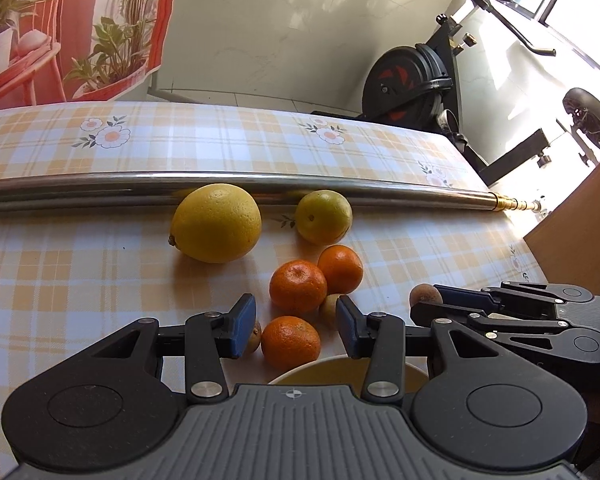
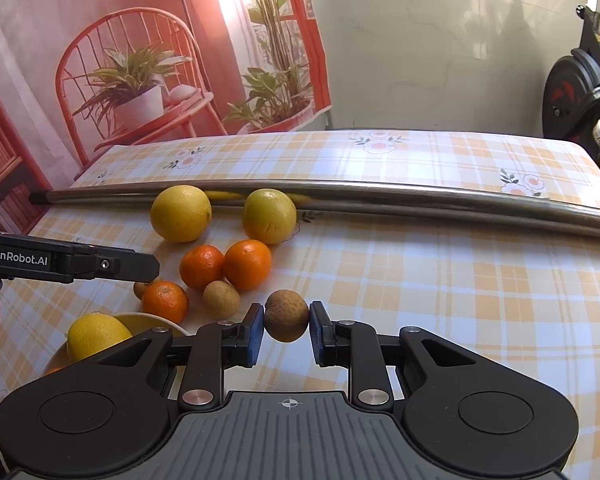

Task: Organize fruits
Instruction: 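Grasp a tangerine with the left tool while the right tool grasps a brown kiwi, then carry the tangerine with the left tool while the right tool carries the kiwi over the plate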

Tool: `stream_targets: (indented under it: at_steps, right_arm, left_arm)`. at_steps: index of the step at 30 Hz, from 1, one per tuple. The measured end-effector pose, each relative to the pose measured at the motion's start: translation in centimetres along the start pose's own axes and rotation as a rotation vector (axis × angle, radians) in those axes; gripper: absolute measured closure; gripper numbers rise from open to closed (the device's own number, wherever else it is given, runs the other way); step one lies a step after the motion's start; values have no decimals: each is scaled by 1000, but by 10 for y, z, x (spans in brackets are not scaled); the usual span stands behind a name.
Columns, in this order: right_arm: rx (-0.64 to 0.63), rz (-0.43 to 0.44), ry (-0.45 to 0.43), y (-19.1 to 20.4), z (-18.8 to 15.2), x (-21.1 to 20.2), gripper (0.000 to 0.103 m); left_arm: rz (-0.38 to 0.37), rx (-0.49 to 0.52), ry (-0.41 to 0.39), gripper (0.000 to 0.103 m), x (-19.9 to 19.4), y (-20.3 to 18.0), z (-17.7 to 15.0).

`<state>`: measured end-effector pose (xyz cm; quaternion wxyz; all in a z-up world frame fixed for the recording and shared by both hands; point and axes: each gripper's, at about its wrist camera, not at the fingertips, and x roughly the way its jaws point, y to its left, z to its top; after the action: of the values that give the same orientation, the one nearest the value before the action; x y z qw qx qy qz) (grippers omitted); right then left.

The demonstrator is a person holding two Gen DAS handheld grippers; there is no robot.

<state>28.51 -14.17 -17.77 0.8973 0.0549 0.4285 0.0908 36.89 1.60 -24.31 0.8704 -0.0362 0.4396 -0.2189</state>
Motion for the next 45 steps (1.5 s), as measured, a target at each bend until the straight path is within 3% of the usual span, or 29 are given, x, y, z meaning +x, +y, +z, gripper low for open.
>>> stream_targets:
  at_steps: [10,15,21,33,45]
  right_arm:
    - [14,-1,-6,-4,-2,-3,81]
    - [21,1,-2,-7,-4,0,81]
    - [30,4,0,-6,-5,1,81]
    - [48,24,-15,-3,-7,-12,81]
    - [38,50,-26,15,-15,-38,81]
  left_arm:
    - [-39,-105,72,57,36,13,12]
    - [-49,-113,80,56,44,15,10]
    - [-49,-97,68,62,45,14,7]
    - [-51,-15,-51,62,-18,-6,3]
    - [-5,26,-113,62,-95,-24,-53]
